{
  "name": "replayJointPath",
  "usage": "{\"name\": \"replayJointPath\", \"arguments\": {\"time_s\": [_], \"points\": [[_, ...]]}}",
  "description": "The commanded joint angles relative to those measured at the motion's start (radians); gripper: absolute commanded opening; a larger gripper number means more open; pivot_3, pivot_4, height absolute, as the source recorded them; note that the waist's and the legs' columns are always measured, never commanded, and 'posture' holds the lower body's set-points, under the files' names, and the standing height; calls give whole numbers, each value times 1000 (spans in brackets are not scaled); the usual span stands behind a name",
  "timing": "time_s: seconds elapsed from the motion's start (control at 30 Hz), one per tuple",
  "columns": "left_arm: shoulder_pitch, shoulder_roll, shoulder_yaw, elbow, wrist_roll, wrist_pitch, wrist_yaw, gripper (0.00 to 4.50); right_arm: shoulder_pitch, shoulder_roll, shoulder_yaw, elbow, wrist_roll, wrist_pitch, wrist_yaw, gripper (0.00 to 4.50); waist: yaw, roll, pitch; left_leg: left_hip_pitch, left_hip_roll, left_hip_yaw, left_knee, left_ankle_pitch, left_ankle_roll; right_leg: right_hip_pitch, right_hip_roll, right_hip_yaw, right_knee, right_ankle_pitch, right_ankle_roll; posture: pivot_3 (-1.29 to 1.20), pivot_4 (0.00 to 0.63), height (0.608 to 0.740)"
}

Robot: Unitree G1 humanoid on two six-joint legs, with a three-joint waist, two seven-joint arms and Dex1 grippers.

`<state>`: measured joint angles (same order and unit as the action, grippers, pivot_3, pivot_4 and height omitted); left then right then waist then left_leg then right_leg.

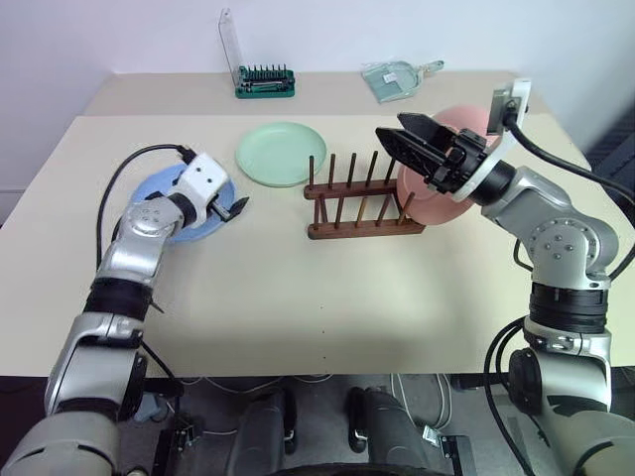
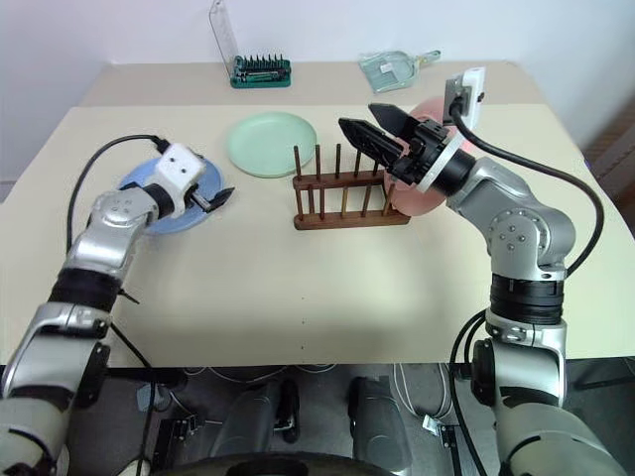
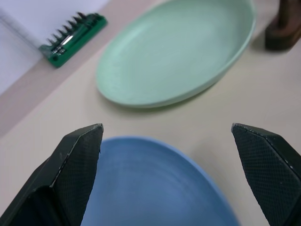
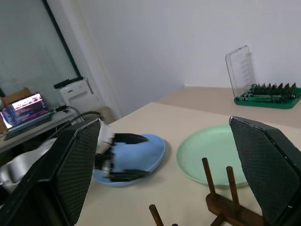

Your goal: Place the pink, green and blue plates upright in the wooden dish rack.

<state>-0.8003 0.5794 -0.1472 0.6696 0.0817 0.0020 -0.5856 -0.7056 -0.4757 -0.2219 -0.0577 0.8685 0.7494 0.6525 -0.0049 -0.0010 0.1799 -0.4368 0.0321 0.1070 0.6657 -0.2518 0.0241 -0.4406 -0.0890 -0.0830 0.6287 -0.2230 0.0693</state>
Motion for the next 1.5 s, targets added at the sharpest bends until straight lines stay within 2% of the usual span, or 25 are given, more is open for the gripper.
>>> {"name": "replayJointPath", "arguments": {"time_s": [0.03, 0.27, 0.53, 0.73, 0.83, 0.87, 1.5], "points": [[-131, -36, -30, 200, 65, -114, 19, 4491, 15, 3, -31, -62, 19, -8, -16, 4500, -2, 0, 0, -2, 0, 0, 0, 0, 0, -2, 0, 0, 0, 0, 0, 0, 150, 740], [-300, -136, -73, 480, 136, -261, 18, 4491, 55, 5, -53, -107, 36, 0, -58, 4500, -3, -1, 1, -5, 0, 1, 1, 0, 0, -4, 0, -1, 0, 1, 1, 0, 150, 740], [-346, -187, -81, 587, 183, -268, 34, 4491, 93, 3, -72, -157, 59, 10, -106, 4500, -7, -1, 1, -4, 0, 0, 2, 0, 0, -4, 0, -1, 1, 1, 1, 0, 150, 740], [-341, -187, -64, 610, 186, -281, 48, 1794, 107, -8, -86, -177, 76, 17, -132, 4500, -6, -1, 1, -4, 0, -1, 3, 0, 0, -4, 0, -1, 2, 1, 2, 0, 150, 740], [-341, -186, -60, 615, 188, -281, 58, 216, 113, -10, -88, -183, 82, 18, -138, 4500, -6, -1, 1, -4, 0, -1, 3, 0, 0, -4, 0, -1, 2, 1, 1, 0, 150, 740], [-340, -186, -57, 617, 188, -278, 63, 48, 116, -10, -88, -185, 83, 18, -140, 4500, -6, -2, 1, -4, 0, -1, 3, 0, 0, -4, 0, -1, 2, 1, 1, 0, 150, 740], [-357, -170, -41, 576, 194, -298, 214, 48, 118, 0, -72, -150, 73, -2, -119, 4500, -6, -2, 1, -4, 0, -1, 3, 0, 0, -3, 0, -1, 2, 1, 2, 0, 150, 740]]}}
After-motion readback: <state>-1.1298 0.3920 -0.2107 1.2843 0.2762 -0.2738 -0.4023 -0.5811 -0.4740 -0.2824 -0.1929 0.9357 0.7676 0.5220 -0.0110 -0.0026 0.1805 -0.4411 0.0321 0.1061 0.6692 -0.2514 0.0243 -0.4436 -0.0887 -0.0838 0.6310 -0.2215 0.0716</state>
